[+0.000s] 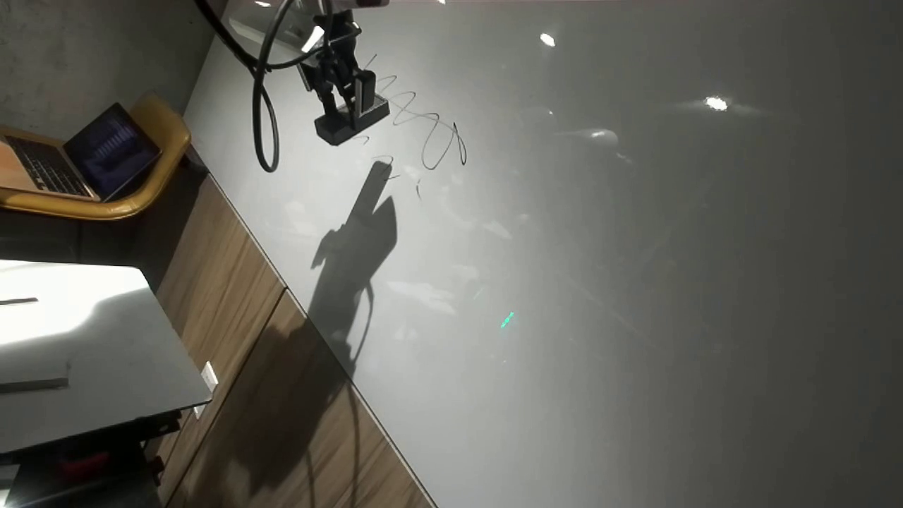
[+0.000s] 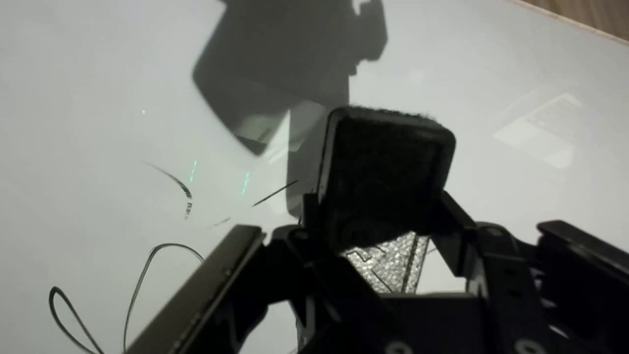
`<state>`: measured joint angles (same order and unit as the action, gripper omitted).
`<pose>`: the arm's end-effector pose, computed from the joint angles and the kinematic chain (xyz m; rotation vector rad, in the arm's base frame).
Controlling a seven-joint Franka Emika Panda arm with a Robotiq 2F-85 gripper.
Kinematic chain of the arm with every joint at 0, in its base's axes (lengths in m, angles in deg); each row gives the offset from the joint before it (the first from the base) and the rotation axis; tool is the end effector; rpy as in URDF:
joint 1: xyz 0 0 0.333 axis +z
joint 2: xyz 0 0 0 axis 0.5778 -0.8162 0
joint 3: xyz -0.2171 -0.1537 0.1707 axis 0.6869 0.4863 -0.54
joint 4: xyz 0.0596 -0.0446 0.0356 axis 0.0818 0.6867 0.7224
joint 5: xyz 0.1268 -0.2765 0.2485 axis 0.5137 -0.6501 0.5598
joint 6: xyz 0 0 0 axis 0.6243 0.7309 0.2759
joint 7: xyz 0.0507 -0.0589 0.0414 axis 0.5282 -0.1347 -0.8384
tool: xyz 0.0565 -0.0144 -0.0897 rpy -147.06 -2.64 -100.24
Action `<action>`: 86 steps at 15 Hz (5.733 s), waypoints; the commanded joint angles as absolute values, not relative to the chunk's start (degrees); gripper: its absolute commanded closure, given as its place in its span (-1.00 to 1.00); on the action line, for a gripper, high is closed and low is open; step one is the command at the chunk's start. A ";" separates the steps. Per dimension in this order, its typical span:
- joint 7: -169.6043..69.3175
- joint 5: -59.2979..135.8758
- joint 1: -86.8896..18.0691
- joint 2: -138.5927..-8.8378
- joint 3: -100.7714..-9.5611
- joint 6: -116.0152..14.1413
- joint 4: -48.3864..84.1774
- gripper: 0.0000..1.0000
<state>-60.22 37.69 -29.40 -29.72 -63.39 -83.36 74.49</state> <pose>0.4276 0.0829 0.5081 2.8212 0.4743 1.1999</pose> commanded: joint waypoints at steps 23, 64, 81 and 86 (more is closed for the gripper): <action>-79.86 59.24 -28.17 -45.43 -50.90 -60.34 43.32 0.36; -71.17 48.07 -31.33 -54.16 -61.49 -57.38 36.29 0.36; -43.77 20.31 -14.76 -68.58 -74.86 -48.55 15.37 0.36; -44.40 16.06 -14.33 -71.90 -72.22 -35.68 8.08 0.36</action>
<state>-44.61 17.87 -15.69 -69.72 -73.61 -42.46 14.16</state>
